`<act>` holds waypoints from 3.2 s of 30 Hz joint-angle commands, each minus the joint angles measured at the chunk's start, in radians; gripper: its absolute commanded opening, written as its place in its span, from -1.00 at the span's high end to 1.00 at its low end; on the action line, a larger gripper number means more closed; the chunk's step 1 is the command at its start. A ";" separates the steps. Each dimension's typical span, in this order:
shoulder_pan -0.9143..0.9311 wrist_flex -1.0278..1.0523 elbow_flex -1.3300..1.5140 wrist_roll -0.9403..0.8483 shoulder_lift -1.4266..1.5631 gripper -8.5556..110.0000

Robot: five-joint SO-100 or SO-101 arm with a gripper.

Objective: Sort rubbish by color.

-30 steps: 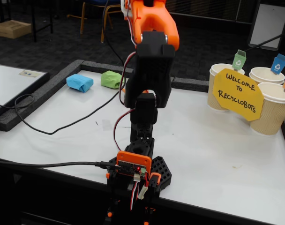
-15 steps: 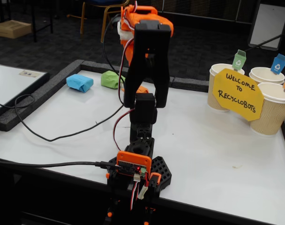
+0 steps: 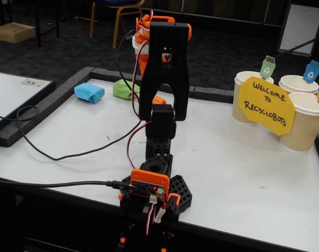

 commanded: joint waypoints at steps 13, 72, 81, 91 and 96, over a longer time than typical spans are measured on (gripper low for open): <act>0.011 -0.031 -0.152 0.055 -0.006 0.62; -0.015 -0.049 -0.193 0.443 -0.189 0.85; -0.018 0.049 -0.278 0.330 -0.091 0.85; 0.018 0.163 -0.253 0.196 0.166 0.85; 0.026 0.204 -0.219 0.143 0.310 0.85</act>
